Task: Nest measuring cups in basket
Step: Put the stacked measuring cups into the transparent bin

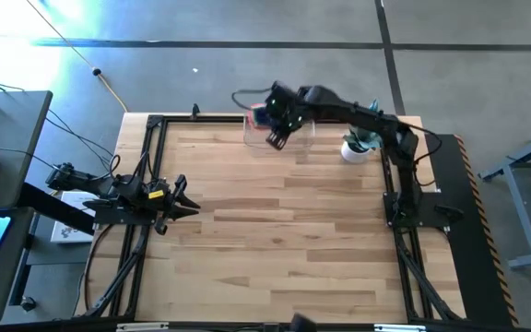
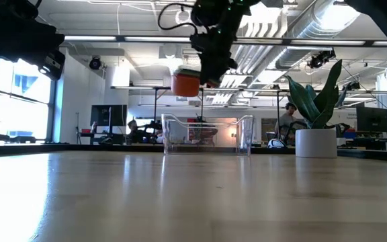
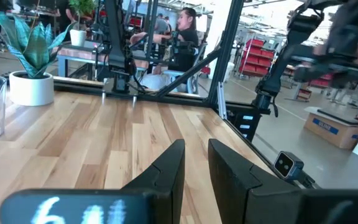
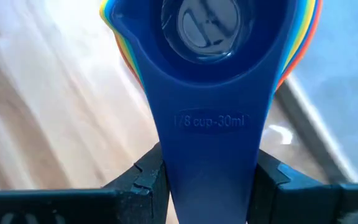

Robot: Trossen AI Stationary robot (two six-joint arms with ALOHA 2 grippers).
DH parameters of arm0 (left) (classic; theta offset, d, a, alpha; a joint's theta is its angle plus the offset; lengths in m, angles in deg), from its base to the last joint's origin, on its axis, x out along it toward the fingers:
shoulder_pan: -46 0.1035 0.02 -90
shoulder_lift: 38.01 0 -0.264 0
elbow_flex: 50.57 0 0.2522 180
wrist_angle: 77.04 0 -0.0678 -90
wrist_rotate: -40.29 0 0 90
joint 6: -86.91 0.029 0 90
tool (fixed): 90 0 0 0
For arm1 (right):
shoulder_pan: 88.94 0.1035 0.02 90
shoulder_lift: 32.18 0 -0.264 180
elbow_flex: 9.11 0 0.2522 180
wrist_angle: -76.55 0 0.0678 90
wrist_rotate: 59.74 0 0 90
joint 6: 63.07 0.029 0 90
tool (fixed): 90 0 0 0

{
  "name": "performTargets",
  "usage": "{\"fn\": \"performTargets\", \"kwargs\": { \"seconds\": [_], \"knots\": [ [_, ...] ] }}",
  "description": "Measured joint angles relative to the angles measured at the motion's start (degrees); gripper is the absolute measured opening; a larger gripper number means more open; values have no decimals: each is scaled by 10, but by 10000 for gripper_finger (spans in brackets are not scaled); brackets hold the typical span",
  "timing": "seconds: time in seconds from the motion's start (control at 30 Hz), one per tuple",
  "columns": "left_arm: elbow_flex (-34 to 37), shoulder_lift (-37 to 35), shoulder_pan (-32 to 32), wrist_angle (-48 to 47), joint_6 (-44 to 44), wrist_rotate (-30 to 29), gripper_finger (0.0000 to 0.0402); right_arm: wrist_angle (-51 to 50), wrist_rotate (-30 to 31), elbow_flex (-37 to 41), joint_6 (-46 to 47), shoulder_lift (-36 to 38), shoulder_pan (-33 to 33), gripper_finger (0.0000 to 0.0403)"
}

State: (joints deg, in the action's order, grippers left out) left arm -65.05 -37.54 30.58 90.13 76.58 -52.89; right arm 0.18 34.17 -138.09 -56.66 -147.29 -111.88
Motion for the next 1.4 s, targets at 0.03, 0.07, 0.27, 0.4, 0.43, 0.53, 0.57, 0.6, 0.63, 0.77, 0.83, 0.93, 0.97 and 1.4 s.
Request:
{"fn": "performTargets", "kwargs": {
  "seconds": [0.03,0.07,0.27,0.4,0.43,0.53,0.57,0.6,0.63,0.77,0.83,0.93,0.97,1.4],
  "knots": [
    [0,0,0,0,0,0,62,0,-10,0,-24,0,-13,127],
    [0,0,0,0,0,0,62,1,-15,0,-48,-1,-25,127],
    [0,0,0,0,0,0,62,6,-61,8,-141,-8,-90,127],
    [0,0,0,0,0,0,62,24,-79,41,-173,-19,-114,127],
    [0,0,0,0,0,0,62,24,-83,49,-181,-24,-118,127],
    [0,0,0,0,0,0,62,35,-91,69,-197,-33,-122,127],
    [0,0,0,0,0,0,62,40,-95,78,-203,-36,-123,127],
    [0,0,0,0,0,0,62,41,-100,86,-207,-39,-123,127],
    [0,0,0,0,0,0,62,43,-105,93,-211,-42,-123,127],
    [0,0,0,0,0,0,62,77,-110,134,-223,-44,-123,127],
    [0,0,0,0,0,0,62,81,-111,148,-228,-44,-125,127],
    [0,0,0,0,0,0,62,101,-110,173,-234,-43,-127,127],
    [0,0,0,0,0,0,62,101,-110,179,-235,-43,-128,127],
    [0,0,0,0,0,0,62,132,-111,212,-254,-43,-146,131]
  ]
}}
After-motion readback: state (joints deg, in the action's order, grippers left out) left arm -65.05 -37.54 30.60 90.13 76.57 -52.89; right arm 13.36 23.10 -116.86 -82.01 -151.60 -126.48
